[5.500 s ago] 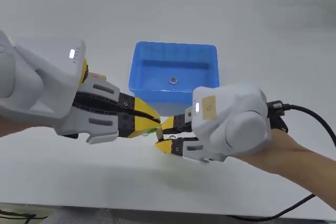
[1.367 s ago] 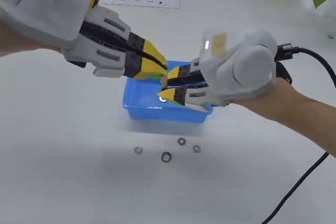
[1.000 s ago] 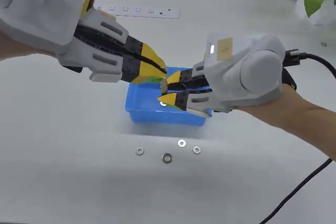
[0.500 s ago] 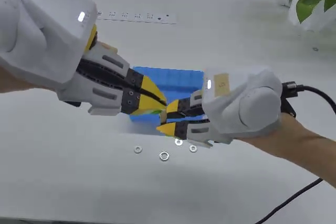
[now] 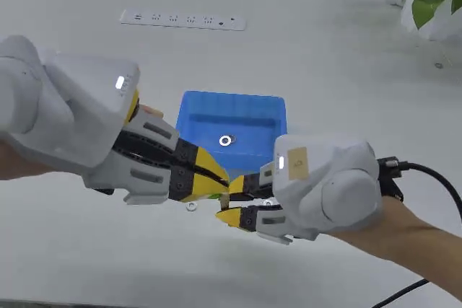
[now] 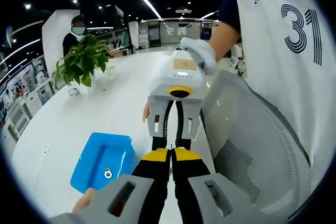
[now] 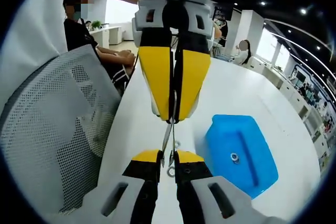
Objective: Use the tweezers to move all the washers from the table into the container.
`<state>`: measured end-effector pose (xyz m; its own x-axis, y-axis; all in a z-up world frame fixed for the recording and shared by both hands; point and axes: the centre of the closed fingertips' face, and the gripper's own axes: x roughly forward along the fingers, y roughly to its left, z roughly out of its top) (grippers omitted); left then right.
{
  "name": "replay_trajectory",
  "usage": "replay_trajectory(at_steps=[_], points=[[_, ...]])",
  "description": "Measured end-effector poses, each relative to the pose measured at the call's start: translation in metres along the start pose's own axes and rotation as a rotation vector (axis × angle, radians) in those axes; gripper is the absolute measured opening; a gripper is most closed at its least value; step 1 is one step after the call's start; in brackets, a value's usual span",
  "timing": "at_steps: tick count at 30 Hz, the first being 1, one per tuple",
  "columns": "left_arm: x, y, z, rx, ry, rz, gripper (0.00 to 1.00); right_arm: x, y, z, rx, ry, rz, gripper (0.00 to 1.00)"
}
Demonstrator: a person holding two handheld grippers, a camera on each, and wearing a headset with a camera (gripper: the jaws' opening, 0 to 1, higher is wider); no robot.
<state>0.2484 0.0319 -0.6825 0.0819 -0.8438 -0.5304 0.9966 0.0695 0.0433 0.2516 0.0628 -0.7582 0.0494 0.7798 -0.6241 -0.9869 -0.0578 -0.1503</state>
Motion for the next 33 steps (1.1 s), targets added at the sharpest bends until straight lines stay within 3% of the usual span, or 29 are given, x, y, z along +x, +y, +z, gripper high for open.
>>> replay_trajectory(at_steps=[11,33], points=[[0.008,0.004,-0.011,-0.04,-0.004,-0.001,0.05,0.007,0.0,-0.012,0.036,0.013,0.005,0.11],[0.014,0.011,-0.02,-0.047,0.006,-0.012,0.05,0.014,-0.007,-0.021,0.062,0.02,0.0,0.11]])
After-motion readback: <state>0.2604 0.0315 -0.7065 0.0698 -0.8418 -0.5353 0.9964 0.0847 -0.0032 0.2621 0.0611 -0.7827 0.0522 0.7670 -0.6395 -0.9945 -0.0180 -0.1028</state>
